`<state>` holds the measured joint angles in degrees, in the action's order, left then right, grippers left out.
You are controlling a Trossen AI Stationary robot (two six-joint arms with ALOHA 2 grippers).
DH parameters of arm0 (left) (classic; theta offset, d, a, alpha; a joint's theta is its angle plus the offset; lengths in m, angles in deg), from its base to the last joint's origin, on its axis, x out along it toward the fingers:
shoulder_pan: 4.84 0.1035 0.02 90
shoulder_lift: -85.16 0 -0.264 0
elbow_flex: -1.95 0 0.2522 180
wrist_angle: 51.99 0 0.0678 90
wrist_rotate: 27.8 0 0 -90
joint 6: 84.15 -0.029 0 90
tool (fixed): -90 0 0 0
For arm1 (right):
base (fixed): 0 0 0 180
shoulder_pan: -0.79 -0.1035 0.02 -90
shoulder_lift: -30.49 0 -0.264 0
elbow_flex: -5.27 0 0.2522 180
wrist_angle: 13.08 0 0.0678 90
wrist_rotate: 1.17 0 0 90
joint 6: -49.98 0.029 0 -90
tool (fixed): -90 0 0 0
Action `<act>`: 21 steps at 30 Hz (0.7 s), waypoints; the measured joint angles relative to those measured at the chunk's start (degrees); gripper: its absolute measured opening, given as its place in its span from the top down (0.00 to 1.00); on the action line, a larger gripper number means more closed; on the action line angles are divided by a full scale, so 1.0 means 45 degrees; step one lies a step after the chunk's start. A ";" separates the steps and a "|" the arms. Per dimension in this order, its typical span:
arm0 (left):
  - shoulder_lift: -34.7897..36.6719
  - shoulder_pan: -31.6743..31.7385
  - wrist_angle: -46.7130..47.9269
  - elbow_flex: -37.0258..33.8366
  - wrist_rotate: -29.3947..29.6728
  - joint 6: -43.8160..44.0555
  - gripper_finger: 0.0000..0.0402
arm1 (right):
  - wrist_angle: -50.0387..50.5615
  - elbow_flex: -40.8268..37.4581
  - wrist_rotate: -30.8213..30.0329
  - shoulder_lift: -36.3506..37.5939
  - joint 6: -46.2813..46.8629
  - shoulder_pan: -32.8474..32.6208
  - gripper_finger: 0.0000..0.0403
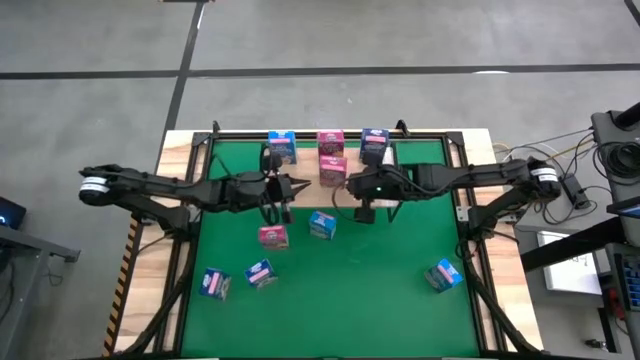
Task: Stack cereal on shelf
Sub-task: Put the right violet cereal box, aligned with the other violet cereal box on the shelf
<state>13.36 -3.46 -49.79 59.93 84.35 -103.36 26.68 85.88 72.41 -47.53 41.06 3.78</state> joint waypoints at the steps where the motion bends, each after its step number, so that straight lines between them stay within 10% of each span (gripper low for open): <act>1: -0.0048 0.0044 -0.0080 0.0000 0.0000 0.0000 1.00 | -0.0345 -0.0213 0.0019 0.0039 -0.0034 0.0000 0.98; 21: -0.0437 0.0219 -0.0498 0.0000 -0.0001 -0.0180 1.00 | -0.2035 -0.1025 -0.0798 0.0097 -0.0887 0.0027 0.98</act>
<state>11.40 -2.47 -52.03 59.93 84.35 -104.16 17.52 81.27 68.82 -47.09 37.07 3.90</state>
